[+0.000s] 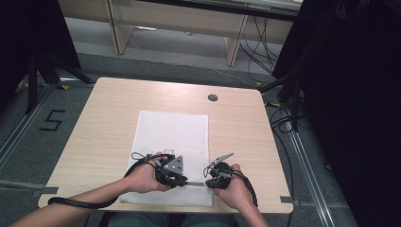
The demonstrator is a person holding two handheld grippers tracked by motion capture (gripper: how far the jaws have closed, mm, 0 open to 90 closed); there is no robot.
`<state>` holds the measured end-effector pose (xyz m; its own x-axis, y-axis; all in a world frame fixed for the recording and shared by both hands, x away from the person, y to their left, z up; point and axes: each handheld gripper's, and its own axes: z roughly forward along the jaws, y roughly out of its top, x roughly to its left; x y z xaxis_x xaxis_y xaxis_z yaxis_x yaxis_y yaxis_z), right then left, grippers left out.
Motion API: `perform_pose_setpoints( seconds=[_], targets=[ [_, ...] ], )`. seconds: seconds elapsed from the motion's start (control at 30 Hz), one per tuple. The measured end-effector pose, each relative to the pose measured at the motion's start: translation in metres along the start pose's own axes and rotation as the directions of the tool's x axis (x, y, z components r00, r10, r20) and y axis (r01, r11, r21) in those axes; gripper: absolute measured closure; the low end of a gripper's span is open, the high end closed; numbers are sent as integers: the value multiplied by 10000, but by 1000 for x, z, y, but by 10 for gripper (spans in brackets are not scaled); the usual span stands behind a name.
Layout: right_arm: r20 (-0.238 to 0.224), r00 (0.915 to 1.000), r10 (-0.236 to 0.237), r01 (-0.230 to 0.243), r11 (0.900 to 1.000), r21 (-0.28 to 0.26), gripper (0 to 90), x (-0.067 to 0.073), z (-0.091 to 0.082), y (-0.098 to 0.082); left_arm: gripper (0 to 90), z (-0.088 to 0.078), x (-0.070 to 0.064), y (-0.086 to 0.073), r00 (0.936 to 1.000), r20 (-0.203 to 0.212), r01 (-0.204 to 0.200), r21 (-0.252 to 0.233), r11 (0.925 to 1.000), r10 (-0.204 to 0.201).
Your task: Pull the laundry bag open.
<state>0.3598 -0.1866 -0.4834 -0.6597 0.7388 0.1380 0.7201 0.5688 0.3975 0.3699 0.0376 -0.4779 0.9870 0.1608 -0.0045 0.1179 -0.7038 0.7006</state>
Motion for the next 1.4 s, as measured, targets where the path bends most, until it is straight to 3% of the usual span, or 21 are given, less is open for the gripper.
perform_pose_setpoints(
  seconds=[0.03,0.07,0.17,0.43,0.5,0.7,0.8,0.87,1.0,1.03,1.4],
  targets=[
    [5,10000,-9,9,10000,6,900,0,0,0,819,0,-1,0,9997,56,237,-14,9997,-237],
    [71,9994,-330,331,9993,-147,900,-2,1,0,820,-1,-1,-1,9999,-12,149,-15,9999,-149],
    [111,9993,-354,355,9993,-135,900,-2,0,0,819,-2,0,-1,9998,47,183,-7,9998,-183],
    [72,9995,-303,304,9994,-145,900,-2,1,0,820,-3,0,-2,10000,-2,90,106,9999,-90],
    [23,10000,-61,61,10000,-7,900,0,0,0,820,-3,0,-3,9998,35,203,76,9998,-203],
    [-29,9999,-119,119,9999,-41,900,-1,0,0,820,-5,-1,-4,9998,22,176,111,9998,-176],
    [25,10000,-63,63,10000,-11,900,0,0,0,819,-7,1,-5,10000,-19,-2,113,9999,2],
    [19,10000,-85,85,10000,-24,900,-1,0,0,819,-7,-1,-5,9998,10,208,112,9997,-208],
    [-29,9999,-107,107,9999,-47,900,0,0,0,820,-7,-1,-5,9999,10,155,193,9997,-155],
    [-36,9999,-153,153,9999,-46,900,-1,1,0,820,-8,0,-5,10000,-35,-15,283,9996,16],
    [-14,10000,-62,62,10000,-16,900,-1,0,0,820,-11,0,-7,9999,28,163,152,9998,-163]
  ],
)
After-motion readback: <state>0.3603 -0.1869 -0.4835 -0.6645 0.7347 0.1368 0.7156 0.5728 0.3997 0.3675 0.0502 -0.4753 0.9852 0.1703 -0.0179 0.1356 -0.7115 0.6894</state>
